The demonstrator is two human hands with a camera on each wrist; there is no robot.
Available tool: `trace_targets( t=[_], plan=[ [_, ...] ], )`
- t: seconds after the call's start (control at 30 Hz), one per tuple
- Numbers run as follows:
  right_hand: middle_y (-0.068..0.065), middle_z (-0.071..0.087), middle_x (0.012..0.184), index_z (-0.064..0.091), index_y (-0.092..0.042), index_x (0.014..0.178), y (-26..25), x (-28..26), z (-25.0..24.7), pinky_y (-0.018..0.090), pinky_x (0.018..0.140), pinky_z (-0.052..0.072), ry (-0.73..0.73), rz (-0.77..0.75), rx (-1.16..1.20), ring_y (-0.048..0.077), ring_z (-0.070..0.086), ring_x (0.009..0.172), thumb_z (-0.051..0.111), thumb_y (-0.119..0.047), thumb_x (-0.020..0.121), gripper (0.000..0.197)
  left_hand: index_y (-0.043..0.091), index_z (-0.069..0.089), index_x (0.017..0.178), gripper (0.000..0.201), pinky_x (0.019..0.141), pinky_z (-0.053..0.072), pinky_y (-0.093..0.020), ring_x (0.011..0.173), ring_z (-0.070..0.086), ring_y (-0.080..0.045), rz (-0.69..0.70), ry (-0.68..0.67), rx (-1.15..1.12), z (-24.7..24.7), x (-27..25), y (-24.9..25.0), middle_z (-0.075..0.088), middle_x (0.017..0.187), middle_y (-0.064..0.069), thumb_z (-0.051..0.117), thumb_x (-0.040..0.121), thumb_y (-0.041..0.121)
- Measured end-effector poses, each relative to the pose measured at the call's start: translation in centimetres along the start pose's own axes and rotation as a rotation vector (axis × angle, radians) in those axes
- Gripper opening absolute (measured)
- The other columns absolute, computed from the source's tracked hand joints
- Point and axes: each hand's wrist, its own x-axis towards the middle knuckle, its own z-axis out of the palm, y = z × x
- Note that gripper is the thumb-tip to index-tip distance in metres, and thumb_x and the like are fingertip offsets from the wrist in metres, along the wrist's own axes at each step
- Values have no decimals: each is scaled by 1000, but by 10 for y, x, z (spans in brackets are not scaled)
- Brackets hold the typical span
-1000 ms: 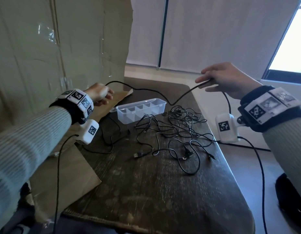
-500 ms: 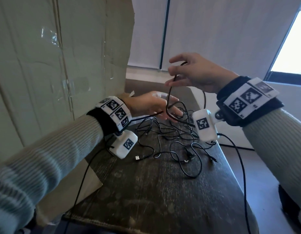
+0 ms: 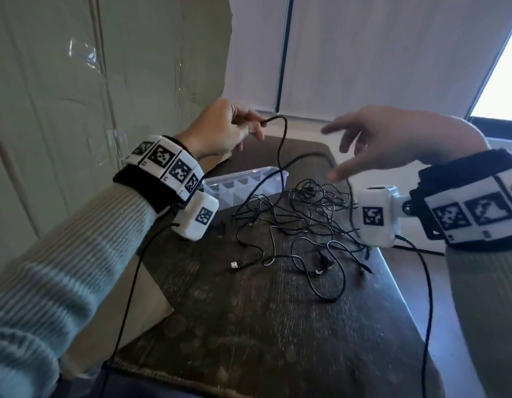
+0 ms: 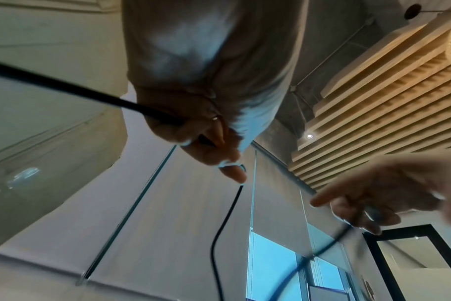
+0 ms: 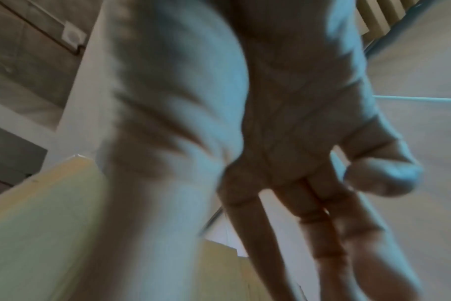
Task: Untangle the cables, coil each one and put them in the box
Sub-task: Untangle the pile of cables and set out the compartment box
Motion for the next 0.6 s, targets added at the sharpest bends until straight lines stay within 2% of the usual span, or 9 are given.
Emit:
trace_targets(
  t=[0.07,0.1,0.2,0.27,0.33,0.37,0.43,0.57,0.6],
  plan=[
    [-7,58,117,37,-37,144,-6,-6,1,41,98,45,-39,-8,35,18,58,107,75,-70,43,112,12,69,106,17,52,49,-18,46,52,-3,9,8,74,-3,2,1,73,87,6,57,94,10],
    [-3,55,126,34,-36,145,-8,-4,5,42,100,45,10,-3,104,19,56,112,74,-70,46,113,13,70,105,17,53,48,-18,47,52,-4,11,3,77,-3,3,1,74,88,6,57,94,11],
    [8,47,142,34,-17,147,-11,19,29,44,104,43,234,-6,296,23,50,124,65,-53,83,79,16,69,103,15,56,47,-21,53,51,-11,49,-14,-19,4,4,2,73,86,7,58,94,14],
    [8,57,124,48,-10,134,-12,35,48,43,98,47,255,-38,469,19,55,111,51,-38,98,45,16,68,104,14,56,47,-20,52,50,-9,105,-32,-100,13,3,6,72,85,5,58,94,14],
    [3,63,90,61,-11,103,-8,47,62,32,76,50,266,-67,624,14,59,81,43,-26,102,23,12,69,104,14,52,44,-17,48,48,-5,154,-42,-128,22,3,11,71,85,1,58,94,13],
    [3,62,77,61,-13,88,-4,51,67,27,68,47,278,-59,694,13,57,69,43,-22,103,25,11,69,102,13,50,42,-15,46,46,-4,166,-39,-135,25,4,12,71,83,0,59,93,13],
    [3,54,65,55,-16,73,6,54,69,26,62,42,300,-24,879,13,53,57,43,-18,101,31,12,69,98,11,45,37,-12,42,42,-1,175,-44,-153,28,6,12,70,79,-1,60,93,14],
    [-9,39,42,47,-15,72,43,47,57,26,59,45,349,123,1469,13,41,50,42,-12,99,27,11,71,103,19,42,31,-18,42,39,-6,140,-100,-102,27,9,-9,66,74,-11,57,95,20],
    [-8,37,40,46,-15,72,55,44,53,26,59,45,380,159,1614,13,41,48,42,-11,99,28,14,72,105,20,42,30,-18,44,39,-8,117,-124,-34,27,9,-20,66,72,-8,56,95,22]
  ],
)
